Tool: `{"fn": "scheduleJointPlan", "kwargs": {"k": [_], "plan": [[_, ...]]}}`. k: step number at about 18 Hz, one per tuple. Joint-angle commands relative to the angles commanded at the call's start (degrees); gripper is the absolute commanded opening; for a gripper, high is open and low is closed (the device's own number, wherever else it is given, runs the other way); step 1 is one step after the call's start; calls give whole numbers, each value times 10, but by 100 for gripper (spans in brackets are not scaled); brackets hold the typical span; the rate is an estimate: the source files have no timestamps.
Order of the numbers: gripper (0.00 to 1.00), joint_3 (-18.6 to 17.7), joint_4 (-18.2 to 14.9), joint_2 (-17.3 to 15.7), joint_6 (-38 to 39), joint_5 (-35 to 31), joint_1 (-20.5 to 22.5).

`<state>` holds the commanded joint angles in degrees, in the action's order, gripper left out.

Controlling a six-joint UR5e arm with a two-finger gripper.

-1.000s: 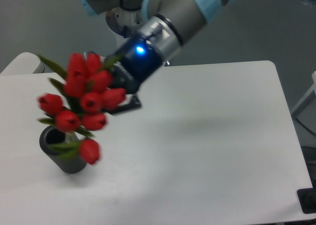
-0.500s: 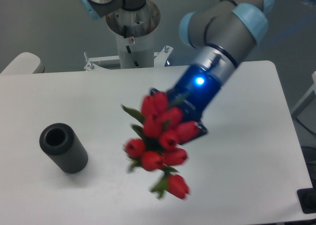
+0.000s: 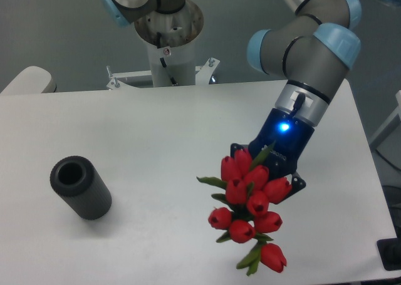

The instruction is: Pick up the flowers from the vase

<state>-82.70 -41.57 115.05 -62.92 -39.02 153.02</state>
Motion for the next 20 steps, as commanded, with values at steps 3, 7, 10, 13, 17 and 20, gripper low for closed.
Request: {"fn": "scheduleJointPlan", "kwargs": {"k": [3,7,10,13,17,20], "plan": [[34,0,0,5,-21,-18,0],[34,0,-1,5,-38,-19,1],[34,-4,-1,5,-41,-35,0],[34,-6,-1,5,-44,-35,0],[34,-7,-1,4,-47,-35,0],[34,-7,-1,4,-47,-36,0]]}}
